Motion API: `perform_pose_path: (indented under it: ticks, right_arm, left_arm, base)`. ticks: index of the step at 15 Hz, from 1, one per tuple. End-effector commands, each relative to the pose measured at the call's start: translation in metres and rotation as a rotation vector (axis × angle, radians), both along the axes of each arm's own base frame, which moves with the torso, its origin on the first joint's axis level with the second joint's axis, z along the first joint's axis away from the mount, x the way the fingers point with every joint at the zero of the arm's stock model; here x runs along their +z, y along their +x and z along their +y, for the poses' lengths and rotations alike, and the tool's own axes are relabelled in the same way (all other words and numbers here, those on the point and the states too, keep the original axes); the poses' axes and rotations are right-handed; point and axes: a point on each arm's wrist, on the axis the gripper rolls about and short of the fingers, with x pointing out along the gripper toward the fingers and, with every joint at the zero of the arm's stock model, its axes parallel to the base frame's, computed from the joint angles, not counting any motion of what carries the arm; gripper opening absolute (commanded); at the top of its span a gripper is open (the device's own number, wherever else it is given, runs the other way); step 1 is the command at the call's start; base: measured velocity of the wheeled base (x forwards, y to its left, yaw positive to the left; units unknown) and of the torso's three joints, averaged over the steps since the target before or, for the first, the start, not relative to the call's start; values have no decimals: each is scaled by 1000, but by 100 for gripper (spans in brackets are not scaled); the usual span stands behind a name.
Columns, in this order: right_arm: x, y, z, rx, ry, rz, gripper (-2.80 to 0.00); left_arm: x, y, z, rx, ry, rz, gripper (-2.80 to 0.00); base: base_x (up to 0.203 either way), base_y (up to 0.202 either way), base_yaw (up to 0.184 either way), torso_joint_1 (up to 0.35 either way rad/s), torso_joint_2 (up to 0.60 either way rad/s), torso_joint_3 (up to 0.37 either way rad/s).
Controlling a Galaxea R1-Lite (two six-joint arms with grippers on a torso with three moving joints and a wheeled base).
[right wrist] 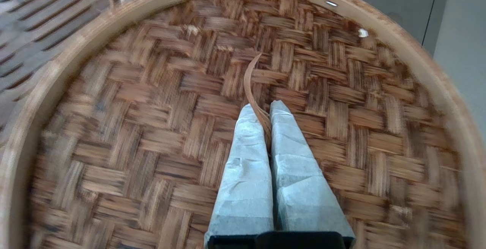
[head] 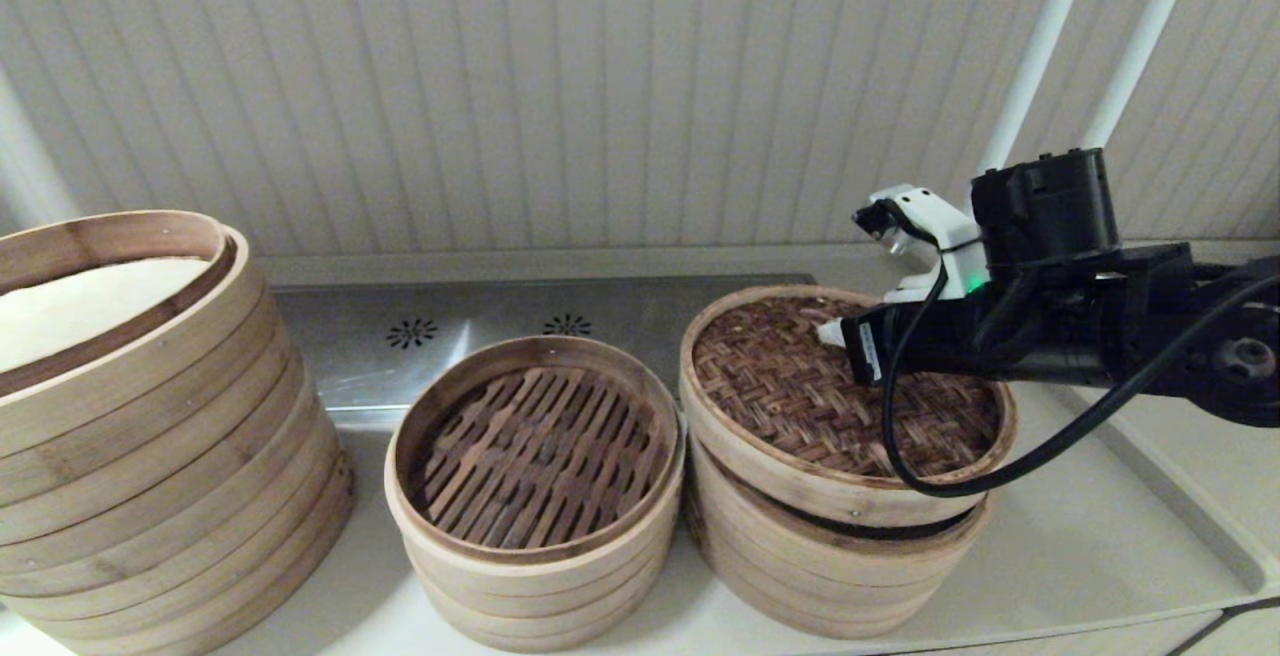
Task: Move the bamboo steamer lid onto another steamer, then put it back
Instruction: Put the steamer
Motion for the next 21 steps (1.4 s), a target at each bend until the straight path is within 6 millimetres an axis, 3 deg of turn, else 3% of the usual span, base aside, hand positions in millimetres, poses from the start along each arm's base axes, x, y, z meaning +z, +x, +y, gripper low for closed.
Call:
perform_pose_path:
  ticks: [1, 15, 21]
  right_arm:
    - [-5, 1, -3, -5, -4, 9, -280]
    - [-30, 2, -6, 7, 2, 31, -280]
    - [-21, -7, -10, 6, 17, -2, -280]
  left_arm:
    - [0, 0, 0, 0, 0, 2, -280]
    - [0, 0, 0, 0, 0, 2, -280]
    - [0, 0, 0, 0, 0, 2, -280]
  base:
    - [0, 0, 0, 0, 0, 0]
    - [0, 0, 0, 0, 0, 0]
    - [0, 0, 0, 0, 0, 0]
